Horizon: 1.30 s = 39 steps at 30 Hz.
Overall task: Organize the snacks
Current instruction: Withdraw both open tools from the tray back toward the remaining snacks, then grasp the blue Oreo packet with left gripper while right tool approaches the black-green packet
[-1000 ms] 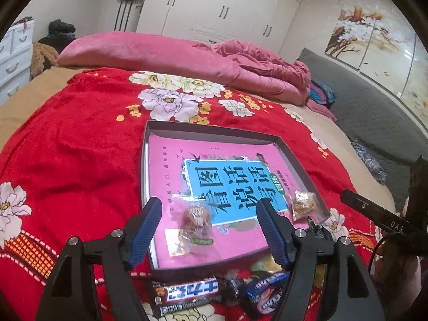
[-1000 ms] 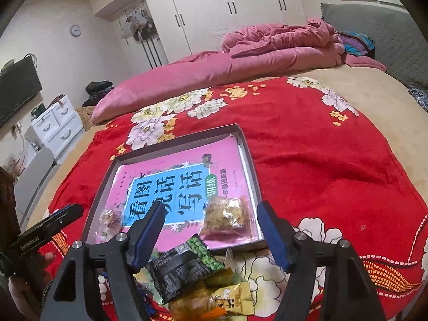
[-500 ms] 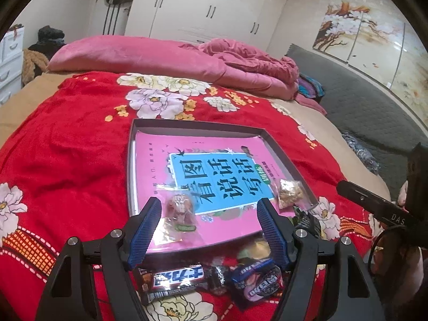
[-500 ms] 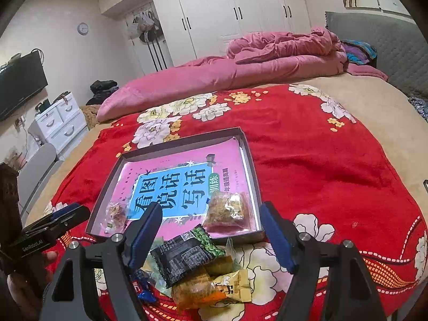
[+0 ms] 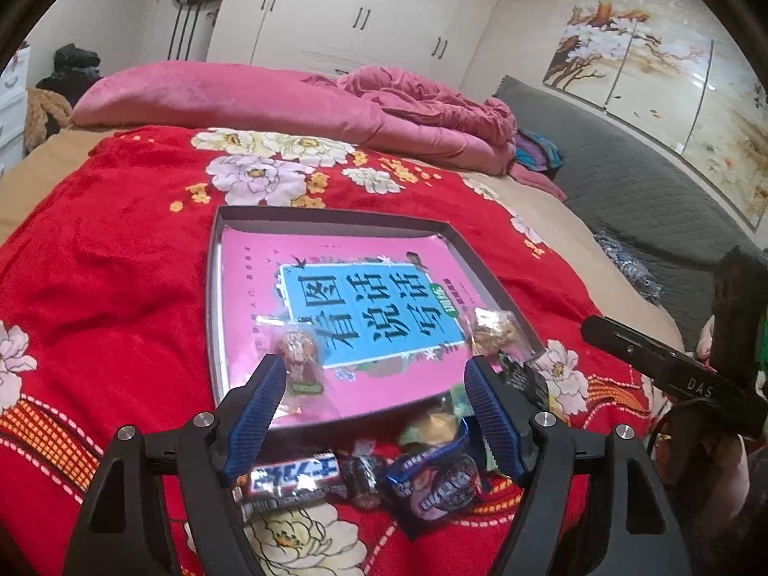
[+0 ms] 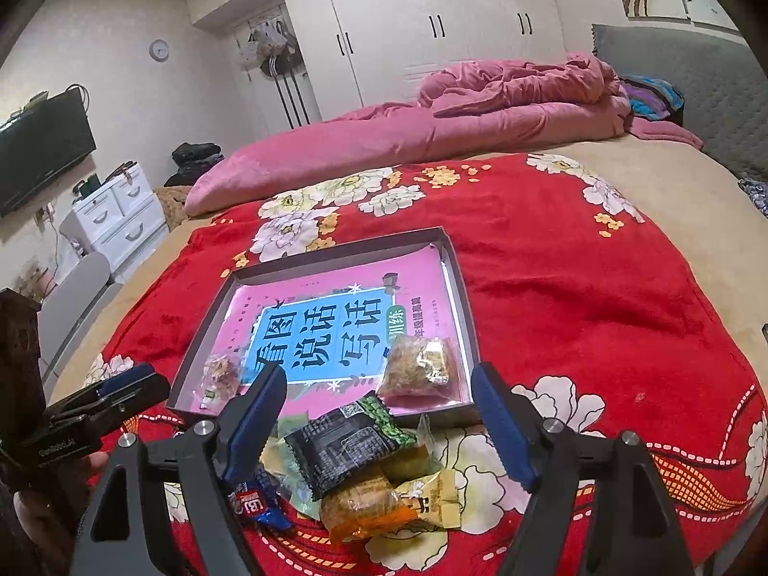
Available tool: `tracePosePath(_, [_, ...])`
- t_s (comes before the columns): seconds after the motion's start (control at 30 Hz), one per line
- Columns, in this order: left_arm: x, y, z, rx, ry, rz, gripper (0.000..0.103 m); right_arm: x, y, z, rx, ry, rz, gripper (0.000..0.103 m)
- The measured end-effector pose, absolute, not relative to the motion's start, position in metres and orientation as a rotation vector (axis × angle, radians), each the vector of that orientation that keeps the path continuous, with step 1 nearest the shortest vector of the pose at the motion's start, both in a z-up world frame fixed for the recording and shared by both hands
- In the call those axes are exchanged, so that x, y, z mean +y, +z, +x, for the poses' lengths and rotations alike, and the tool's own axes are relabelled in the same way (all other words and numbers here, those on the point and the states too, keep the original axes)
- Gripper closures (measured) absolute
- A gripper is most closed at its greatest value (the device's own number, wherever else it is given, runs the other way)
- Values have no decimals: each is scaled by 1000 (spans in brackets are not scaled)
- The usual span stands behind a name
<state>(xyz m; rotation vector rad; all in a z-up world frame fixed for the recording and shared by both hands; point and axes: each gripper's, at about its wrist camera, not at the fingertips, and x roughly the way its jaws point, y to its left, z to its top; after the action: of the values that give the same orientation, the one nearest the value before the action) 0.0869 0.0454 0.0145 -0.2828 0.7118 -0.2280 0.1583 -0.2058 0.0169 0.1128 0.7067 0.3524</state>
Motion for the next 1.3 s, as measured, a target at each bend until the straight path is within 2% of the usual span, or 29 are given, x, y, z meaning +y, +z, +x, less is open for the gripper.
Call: tracePosePath(1.3, [-15,-20,65,878,-377,-70,25,-191,2,143,758,400,40,21])
